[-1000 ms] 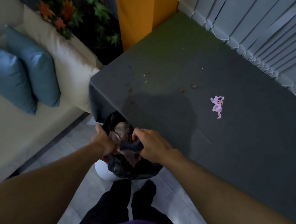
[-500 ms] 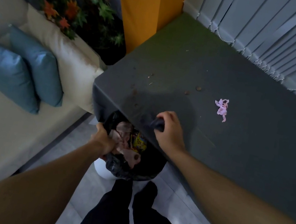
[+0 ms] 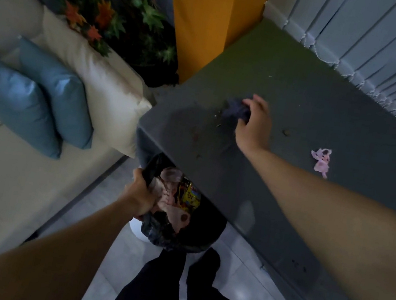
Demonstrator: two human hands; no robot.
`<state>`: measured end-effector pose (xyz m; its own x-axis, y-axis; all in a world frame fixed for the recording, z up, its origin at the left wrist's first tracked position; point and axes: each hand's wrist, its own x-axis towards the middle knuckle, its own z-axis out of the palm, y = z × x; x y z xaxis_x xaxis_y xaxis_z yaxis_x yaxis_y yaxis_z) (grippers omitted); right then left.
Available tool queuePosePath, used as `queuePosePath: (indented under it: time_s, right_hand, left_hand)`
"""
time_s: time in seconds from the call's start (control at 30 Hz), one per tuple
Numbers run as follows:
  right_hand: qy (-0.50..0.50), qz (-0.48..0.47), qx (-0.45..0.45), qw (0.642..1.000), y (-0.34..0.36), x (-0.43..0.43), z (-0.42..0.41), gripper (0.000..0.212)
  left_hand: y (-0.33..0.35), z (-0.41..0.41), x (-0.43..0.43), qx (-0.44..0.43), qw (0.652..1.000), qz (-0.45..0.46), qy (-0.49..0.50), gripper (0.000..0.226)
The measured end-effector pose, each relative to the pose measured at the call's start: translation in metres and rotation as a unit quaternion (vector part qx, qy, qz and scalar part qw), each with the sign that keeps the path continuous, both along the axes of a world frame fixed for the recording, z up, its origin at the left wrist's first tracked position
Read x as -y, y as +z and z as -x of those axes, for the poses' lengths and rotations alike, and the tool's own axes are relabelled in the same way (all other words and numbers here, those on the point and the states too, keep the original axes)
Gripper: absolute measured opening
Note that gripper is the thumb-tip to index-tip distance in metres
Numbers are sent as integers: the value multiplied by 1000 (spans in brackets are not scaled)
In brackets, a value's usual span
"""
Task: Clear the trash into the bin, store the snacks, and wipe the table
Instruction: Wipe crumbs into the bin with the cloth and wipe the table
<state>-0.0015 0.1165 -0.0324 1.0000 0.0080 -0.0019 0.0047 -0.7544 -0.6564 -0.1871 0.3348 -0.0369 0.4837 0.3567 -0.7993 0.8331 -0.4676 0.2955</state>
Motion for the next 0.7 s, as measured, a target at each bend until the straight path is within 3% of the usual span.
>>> queuePosePath:
  time_s: [0.2,0.3,0.4,0.57,0.7]
  right_hand:
    - [170,80,-133,973,-9,-27,-22,49]
    - [187,128,-93,970,-10,-26,-1,25]
    - [179,116,-50,976,-15,-15,18,10]
    - [232,114,-53,965,-26,11,48,37]
    - [295,79,-80,949,-19,23,78,24]
  left_hand:
    - [-8,-6,-10,-9,999,-5,-41,78]
    - [-10,-5,-9,-15,999,0,-43,80]
    - [-8,-3,-3,-15,999,13,-29,82]
    - [-1,7,10,-25,999,31,-6,81]
    - [2,17,22,-20,999,43,11,68]
